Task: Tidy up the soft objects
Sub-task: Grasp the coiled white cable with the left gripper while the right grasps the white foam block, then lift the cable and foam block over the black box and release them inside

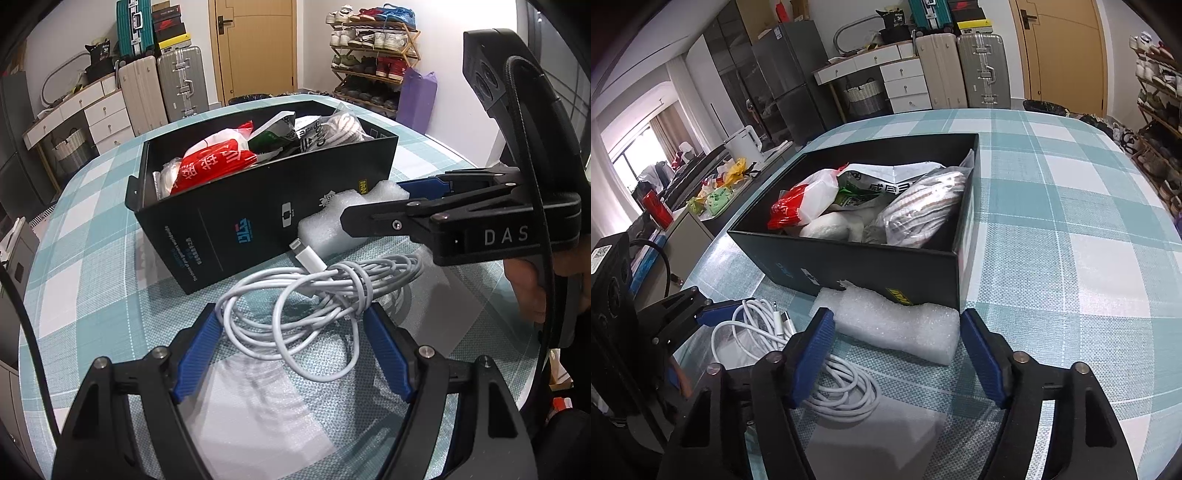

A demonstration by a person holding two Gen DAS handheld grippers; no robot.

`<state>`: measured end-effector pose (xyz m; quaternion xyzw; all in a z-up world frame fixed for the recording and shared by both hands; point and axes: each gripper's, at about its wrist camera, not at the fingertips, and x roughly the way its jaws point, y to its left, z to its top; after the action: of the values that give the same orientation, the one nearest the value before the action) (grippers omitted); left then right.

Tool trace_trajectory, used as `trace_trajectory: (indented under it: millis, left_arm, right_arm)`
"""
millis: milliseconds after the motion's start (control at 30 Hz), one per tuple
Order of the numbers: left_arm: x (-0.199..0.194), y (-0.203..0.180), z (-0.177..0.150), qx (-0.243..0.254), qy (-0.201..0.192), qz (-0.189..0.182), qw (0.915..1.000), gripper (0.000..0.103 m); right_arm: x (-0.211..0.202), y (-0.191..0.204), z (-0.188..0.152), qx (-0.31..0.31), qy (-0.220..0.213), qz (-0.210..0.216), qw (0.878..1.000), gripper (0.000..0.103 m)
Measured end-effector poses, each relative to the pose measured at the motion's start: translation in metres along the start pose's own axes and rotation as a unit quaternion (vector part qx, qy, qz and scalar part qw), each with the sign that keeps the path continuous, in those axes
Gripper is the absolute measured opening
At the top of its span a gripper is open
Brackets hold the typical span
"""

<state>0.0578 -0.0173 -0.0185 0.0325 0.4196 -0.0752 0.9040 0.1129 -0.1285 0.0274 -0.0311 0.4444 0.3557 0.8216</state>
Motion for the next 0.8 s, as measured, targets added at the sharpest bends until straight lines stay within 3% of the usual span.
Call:
trace_trajectory:
  millis: [800]
  left_arm:
    - [-0.008,-0.003,-0.003,0.011,-0.013,0.0,0.9999,0.077]
  right_arm:
    - [-0.019,-0.001,-0.006,-0.02,-0.024,0.001,0.999,0.068]
